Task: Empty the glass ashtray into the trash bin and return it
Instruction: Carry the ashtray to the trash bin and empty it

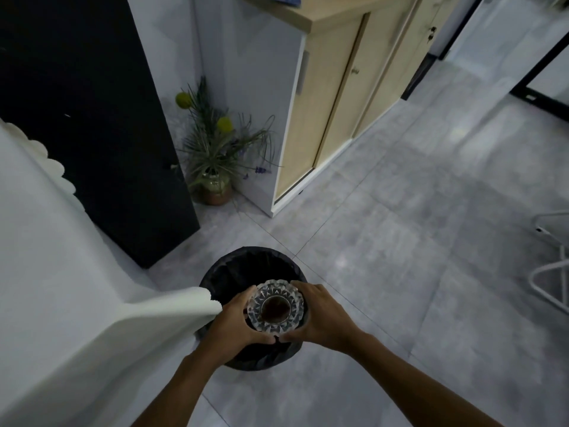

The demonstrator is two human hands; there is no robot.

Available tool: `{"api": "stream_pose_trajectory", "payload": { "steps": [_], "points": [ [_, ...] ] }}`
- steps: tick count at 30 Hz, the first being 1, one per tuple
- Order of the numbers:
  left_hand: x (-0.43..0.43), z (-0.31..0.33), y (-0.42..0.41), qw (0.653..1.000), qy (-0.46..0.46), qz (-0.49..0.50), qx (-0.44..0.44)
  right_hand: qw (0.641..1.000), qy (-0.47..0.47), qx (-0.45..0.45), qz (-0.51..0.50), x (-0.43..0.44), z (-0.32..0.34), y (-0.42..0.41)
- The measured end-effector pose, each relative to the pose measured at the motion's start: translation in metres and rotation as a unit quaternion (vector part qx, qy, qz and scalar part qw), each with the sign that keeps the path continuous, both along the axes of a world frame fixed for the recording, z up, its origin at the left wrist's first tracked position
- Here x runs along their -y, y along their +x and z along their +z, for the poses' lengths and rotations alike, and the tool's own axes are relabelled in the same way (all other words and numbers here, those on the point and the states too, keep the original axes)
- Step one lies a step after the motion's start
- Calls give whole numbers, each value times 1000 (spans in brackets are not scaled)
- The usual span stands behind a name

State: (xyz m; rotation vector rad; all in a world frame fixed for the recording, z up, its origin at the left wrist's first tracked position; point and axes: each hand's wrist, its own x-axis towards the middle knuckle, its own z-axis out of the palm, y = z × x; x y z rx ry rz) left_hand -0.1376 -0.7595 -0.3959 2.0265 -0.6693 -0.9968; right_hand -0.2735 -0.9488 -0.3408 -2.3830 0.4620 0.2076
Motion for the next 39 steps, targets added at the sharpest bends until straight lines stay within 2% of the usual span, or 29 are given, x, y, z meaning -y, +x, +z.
{"api": "stream_pose_trajectory", "payload": {
  "steps": [6, 11, 17, 21, 25, 32, 36, 39],
  "points": [
    [1, 14, 17, 998, 6, 5, -60, 999, 27, -18, -9, 7, 4, 16],
    [0, 18, 23, 991, 6, 22, -132, 987, 138, -56, -56, 12, 2, 20],
    [14, 36, 20, 974, 29, 87, -208, 949, 259, -111, -140, 10, -6, 30],
    [27, 46, 24, 960, 72, 135, -235, 893, 322, -189, -251, 8, -4, 49],
    [38, 40, 31, 942, 72, 199, -262, 830, 382, -253, -318, 11, 6, 70],
    [51, 49, 36, 944, 143, 170, -243, 733, 437, -352, -384, 21, 18, 85],
    [59, 53, 37, 944, 193, 158, -216, 698, 452, -388, -397, 24, 16, 87],
    [61, 52, 37, 939, 216, 150, -222, 689, 454, -402, -396, 25, 15, 87]
  ]
}}
